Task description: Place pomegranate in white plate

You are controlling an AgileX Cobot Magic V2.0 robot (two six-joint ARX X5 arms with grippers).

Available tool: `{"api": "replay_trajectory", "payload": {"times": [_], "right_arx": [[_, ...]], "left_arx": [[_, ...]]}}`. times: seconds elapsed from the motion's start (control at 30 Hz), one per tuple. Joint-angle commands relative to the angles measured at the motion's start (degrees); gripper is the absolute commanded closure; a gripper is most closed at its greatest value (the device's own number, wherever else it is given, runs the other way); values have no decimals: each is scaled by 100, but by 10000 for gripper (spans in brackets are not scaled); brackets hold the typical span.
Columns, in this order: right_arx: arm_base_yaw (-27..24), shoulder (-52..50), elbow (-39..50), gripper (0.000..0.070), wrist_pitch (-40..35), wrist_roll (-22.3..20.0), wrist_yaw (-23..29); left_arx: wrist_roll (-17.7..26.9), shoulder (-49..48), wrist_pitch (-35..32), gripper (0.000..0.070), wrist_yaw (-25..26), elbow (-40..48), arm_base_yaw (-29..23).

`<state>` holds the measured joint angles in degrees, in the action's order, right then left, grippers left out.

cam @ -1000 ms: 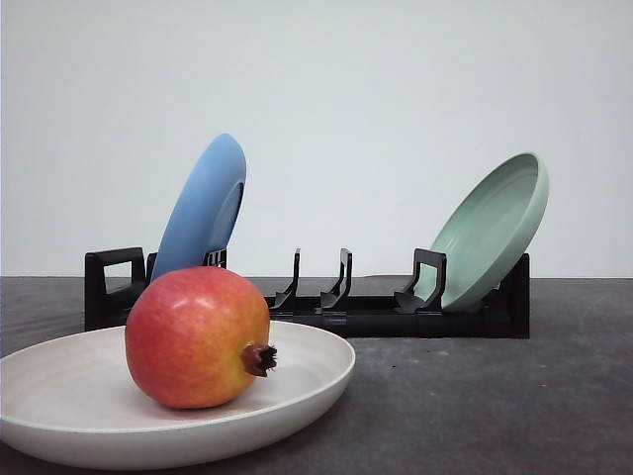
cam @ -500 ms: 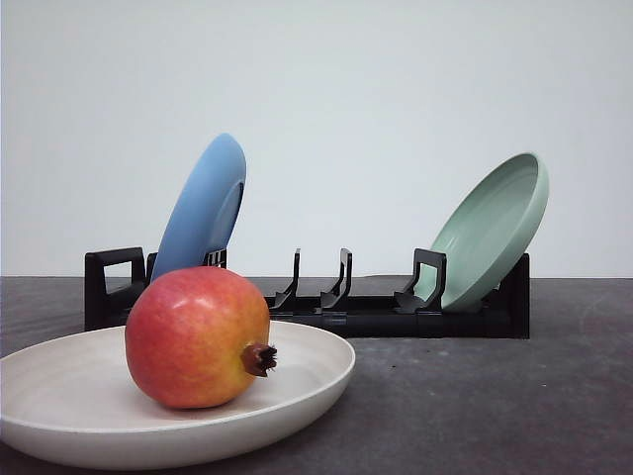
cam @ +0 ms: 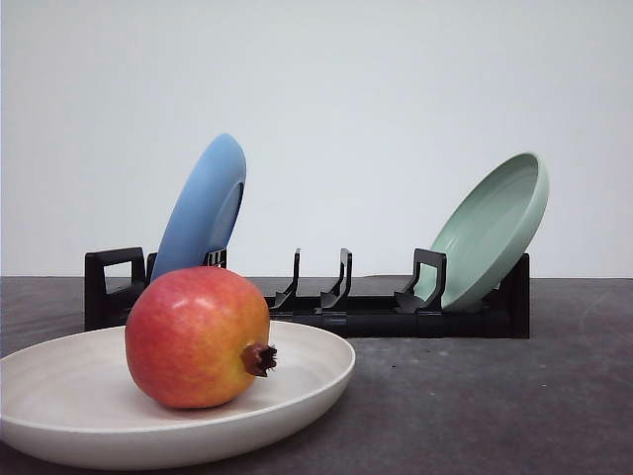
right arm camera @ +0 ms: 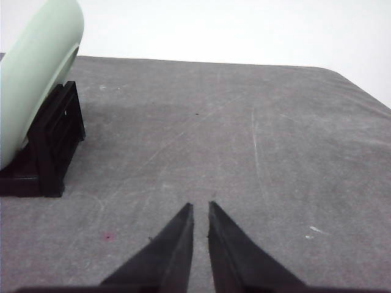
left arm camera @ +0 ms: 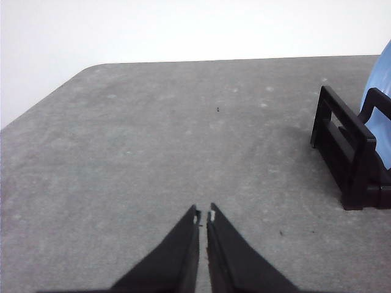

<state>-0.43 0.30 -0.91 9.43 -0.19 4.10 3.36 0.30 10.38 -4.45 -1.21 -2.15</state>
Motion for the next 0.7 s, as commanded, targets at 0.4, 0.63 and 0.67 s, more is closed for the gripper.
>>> {"api": "replay_trajectory", "payload": {"times": [0.4, 0.63, 0.67], "right_arx": [[-9, -9, 24, 655, -42, 18, 4], [-9, -9, 24, 655, -42, 18, 4], [-9, -9, 24, 656, -42, 18, 4]], "left_arx": [[-39, -13, 29, 700, -9, 52, -9], [-39, -13, 29, 700, -9, 52, -9], [-39, -13, 29, 700, -9, 52, -9]]}}
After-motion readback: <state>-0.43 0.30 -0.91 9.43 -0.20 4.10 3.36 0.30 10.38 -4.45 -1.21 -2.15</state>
